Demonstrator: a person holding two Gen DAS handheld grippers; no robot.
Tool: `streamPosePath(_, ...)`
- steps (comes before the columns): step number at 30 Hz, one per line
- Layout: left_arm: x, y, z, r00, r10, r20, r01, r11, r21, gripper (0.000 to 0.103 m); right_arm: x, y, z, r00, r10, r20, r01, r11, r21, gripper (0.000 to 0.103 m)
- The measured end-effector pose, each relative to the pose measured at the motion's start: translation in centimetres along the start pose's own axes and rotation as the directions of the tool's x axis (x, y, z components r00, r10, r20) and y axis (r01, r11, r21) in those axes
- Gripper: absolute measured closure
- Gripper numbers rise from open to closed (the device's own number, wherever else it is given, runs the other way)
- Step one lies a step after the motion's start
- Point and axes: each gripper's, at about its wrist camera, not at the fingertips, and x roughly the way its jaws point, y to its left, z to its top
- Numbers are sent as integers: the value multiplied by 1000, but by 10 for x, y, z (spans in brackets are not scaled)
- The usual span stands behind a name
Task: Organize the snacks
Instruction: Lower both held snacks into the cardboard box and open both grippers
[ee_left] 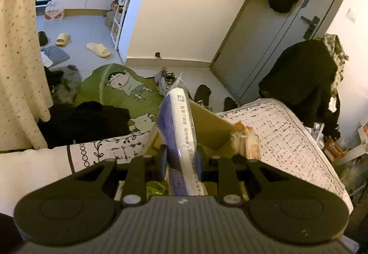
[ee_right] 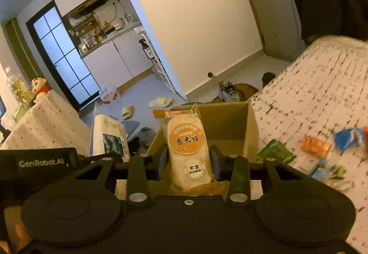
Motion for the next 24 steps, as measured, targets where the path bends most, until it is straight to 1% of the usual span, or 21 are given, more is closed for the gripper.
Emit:
streamPosePath(3,3,3,0,1000,15,-6,-15,1000,-1,80,0,4,-3,1000,-25,-11,25,999,-36,56)
streamPosePath(5,4,2,0,1000,20,-9,-20,1000,4,80,-5,5,-2,999,-53,-3,52,997,-49,49)
streamPosePath(10,13,0,1,999,27,-25,-27,1000,2,80,-13,-4,-1,995,-91,-27,91,996,-6,48)
streamPosePath(13,18,-4,4,999,20,-26,-20,1000,1,80,-19,-6,0,992,-126,-28,126,992,-2,42)
streamPosePath(14,20,-6,5,1000,18,-23,-18,1000,7,80,-22,-7,0,990,-135,-28,135,991,-2,38)
streamPosePath(16,26,-13,7,1000,18,-18,-17,999,32,80,-31,-11,-1,989,-148,-17,148,989,1,34)
streamPosePath(18,33,-19,12,1000,16,-25,-15,999,41,80,-38,-16,-2,988,-154,-23,154,988,2,34)
streamPosePath(21,40,-26,16,999,21,-24,-20,998,58,80,-48,-19,-1,982,-186,-28,186,983,-10,34)
streamPosePath(22,42,-28,17,999,23,-23,-22,998,63,79,-52,-19,-1,981,-194,-27,194,981,-17,33)
streamPosePath(24,44,-32,17,999,43,-9,-42,996,80,73,-59,-18,1,980,-197,-18,197,980,-28,31)
